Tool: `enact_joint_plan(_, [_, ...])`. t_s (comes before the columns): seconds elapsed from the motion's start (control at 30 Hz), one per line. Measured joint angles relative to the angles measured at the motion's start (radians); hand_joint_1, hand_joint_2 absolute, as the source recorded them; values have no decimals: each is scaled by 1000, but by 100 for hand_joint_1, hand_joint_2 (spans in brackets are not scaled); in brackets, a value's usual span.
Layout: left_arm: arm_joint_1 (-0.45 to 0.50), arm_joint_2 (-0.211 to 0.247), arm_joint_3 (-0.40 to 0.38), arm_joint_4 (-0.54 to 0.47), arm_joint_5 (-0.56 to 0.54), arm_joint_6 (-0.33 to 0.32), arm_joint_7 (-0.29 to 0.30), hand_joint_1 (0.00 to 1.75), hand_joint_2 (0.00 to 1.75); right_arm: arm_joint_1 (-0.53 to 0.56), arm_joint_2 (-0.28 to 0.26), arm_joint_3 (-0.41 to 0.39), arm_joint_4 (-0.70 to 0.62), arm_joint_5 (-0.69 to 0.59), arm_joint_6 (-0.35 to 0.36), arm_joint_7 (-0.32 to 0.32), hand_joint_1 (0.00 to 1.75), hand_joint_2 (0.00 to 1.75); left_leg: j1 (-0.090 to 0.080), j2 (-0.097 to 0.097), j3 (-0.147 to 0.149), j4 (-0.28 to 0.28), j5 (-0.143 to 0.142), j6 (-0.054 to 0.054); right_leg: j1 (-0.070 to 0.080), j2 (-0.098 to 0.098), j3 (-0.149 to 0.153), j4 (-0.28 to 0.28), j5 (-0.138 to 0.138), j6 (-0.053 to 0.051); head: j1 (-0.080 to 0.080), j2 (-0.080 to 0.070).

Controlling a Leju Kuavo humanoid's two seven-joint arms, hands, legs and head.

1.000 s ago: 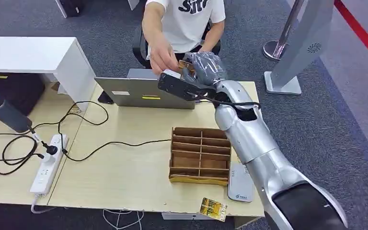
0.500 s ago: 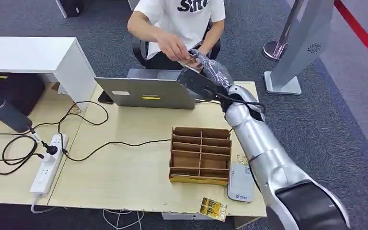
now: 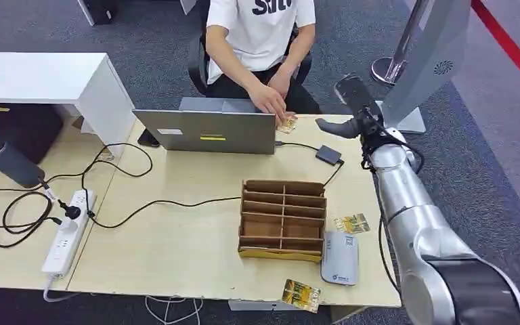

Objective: Pass the card to the sensor for recognition and then transmit it.

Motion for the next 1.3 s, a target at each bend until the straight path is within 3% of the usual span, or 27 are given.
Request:
enact_joint_plan(0.2, [-4,0,0,0,-21,-8,11,0,175,48,-163,-295,132,-298,12,61,0,175,0,-11,-2,1,0,2,0,-11,5,-2,-2,3,0,0])
enact_joint_plan(0.3, [-7,0,0,0,-31,-7,16,0,175,141,-239,-430,178,-371,11,77,0,175,0,-11,-2,1,-2,4,0,-11,6,-4,-2,4,1,0])
enact_joint_plan(0.47, [-9,0,0,0,-35,-5,10,0,175,331,-312,-584,223,-460,51,68,0,175,0,-10,-1,0,-5,7,0,-10,6,-4,-5,6,1,0])
enact_joint_plan(0.7, [-9,1,0,0,-35,-3,8,0,175,373,-319,-611,230,-477,70,64,0,175,0,-10,-1,0,-5,8,0,-11,6,-4,-5,6,0,0])
enact_joint_plan(0.77, [1,2,0,0,-29,0,-2,0,175,575,-323,-687,259,-462,119,18,0,175,0,-8,-2,-1,-6,8,0,-9,5,-3,-7,6,0,0])
enact_joint_plan(0.9, [2,4,1,0,-26,2,-2,0,175,631,-321,-711,276,-456,154,55,0,175,0,-7,0,-1,-6,8,0,-9,7,-4,-7,6,1,0])
enact_joint_plan(1.07, [20,5,6,0,-13,18,-7,0,175,752,-272,-711,303,-408,127,69,0,175,0,-9,0,-1,-7,8,0,-10,7,-4,-8,6,0,0])
enact_joint_plan(1.1, [22,5,10,0,-11,19,-7,129,175,774,-262,-711,307,-398,120,82,141,175,0,-9,-1,-1,-7,8,0,-10,7,-4,-8,6,0,0])
enact_joint_plan(1.13, [23,6,12,0,-11,19,-7,175,175,793,-249,-711,312,-392,116,95,175,175,0,-9,-1,-1,-8,7,0,-10,7,-4,-9,5,0,0])
enact_joint_plan(1.3, [32,8,35,0,5,6,-27,175,175,849,-196,-711,326,-390,104,150,175,175,0,-7,0,-1,-9,6,0,-8,8,-4,-9,5,0,0])
